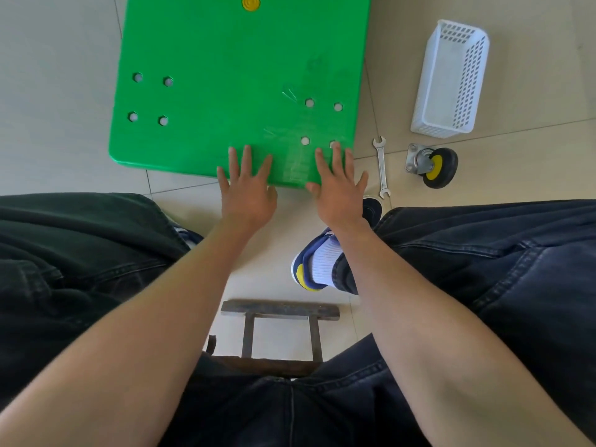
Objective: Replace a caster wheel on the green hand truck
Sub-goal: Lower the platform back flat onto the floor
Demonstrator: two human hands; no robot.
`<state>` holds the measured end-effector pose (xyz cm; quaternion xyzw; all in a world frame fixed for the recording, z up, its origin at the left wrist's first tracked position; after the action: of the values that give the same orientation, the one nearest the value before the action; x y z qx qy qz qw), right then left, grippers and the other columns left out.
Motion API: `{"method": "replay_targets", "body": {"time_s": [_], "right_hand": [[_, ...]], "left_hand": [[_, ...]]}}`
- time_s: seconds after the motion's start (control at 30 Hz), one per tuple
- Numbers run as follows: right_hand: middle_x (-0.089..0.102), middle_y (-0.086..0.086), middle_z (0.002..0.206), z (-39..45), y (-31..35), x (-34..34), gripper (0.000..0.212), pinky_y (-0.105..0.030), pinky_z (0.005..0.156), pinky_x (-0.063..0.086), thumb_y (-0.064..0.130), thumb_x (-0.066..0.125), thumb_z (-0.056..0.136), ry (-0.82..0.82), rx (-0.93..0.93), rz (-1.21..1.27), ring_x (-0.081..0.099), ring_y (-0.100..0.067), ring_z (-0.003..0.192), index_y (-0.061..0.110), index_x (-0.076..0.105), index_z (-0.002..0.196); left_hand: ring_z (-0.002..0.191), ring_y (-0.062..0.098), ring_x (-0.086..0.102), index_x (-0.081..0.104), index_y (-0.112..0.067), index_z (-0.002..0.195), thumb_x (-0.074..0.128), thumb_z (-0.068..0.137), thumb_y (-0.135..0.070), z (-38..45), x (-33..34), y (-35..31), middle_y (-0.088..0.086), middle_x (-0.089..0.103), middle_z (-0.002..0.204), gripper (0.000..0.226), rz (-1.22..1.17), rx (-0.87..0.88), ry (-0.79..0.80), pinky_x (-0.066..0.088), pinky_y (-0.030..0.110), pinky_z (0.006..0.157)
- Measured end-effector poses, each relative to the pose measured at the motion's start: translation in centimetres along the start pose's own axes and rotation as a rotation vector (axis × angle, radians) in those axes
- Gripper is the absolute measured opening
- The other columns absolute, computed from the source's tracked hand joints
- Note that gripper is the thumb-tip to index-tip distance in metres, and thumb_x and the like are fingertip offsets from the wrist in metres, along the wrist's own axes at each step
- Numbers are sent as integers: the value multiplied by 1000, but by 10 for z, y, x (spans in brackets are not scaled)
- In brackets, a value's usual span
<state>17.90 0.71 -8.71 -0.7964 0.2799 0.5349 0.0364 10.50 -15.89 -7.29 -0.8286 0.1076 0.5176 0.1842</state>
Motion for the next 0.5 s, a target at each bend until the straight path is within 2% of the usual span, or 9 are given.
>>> {"method": "replay_targets", "body": {"time_s": [0.1, 0.27, 0.5], "right_hand": [[-10, -4, 172, 1, -3, -3, 70, -70, 119, 9, 36, 48, 107, -2, 3, -3, -13, -29, 158, 27, 9, 164], [-8, -4, 172, 5, -15, -13, 73, -68, 122, 6, 25, 54, 104, -3, 54, -20, -12, -30, 158, 25, 12, 164], [-4, 0, 173, 9, -53, -31, 78, -63, 124, 12, 8, 58, 101, -28, 145, -34, -3, -29, 159, 28, 16, 163]], "left_hand": [[154, 39, -8, 7, -30, 162, 51, 99, -38, 0, 12, 5, 14, -7, 169, 77, 105, 79, 40, 8, 65, 121], [153, 40, -12, -2, -34, 161, 57, 93, -34, -3, 19, -16, 13, -15, 167, 90, 124, 85, 108, 7, 69, 119], [153, 40, -15, -10, -40, 158, 57, 93, -36, -6, 24, -60, 12, -23, 166, 94, 134, 141, 197, 5, 72, 116]]}}
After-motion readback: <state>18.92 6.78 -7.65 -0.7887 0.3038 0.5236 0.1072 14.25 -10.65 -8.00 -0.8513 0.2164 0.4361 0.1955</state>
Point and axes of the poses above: each hand's wrist, its own z-axis towards the middle knuckle, its own x-axis out of the palm, y = z × x, the point moved 5 cm from there along z, towards the middle knuckle
